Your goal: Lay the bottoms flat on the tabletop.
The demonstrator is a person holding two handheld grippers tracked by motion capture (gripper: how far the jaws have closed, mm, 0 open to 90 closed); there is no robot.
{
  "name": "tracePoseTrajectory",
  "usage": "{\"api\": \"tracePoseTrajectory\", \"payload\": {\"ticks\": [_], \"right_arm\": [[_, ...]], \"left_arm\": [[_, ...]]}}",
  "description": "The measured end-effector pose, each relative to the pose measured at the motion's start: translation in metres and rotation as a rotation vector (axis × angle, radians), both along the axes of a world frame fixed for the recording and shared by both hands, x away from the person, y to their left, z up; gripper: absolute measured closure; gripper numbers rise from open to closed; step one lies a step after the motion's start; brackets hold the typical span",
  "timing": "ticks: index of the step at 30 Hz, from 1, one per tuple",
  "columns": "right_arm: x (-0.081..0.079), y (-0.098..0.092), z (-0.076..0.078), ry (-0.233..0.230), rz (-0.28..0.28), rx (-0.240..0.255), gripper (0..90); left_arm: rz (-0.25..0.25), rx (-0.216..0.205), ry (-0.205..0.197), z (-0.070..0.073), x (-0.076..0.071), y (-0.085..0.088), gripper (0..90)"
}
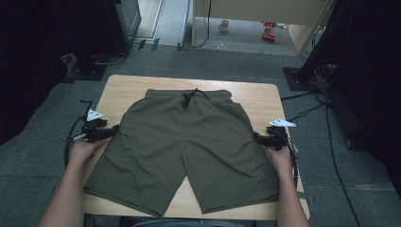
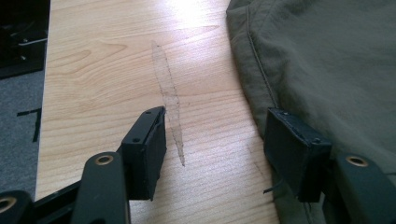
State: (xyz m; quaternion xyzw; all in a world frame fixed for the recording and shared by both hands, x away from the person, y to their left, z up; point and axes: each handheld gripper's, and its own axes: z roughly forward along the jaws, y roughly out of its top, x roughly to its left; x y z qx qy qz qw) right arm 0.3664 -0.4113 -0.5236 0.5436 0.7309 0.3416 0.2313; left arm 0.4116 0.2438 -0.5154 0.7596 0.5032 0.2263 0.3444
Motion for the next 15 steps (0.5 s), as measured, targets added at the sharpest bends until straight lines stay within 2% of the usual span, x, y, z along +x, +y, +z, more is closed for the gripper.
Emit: {"api": "tracePoseTrajectory", "payload": {"ticks": [4, 15], "right_arm": [[-0.0005, 0.0015, -0.0006, 0.014, -0.04, -0.005, 19.2], [-0.0011, 0.0022, -0.0006, 0.016, -0.052, -0.004, 18.6]], "left_arm": [[0.005, 0.001, 0.001, -0.0001, -0.0001, -0.0018, 36.2], [0.03, 0.003, 0.006, -0.0005, -0.0002, -0.0074, 30.3]]}}
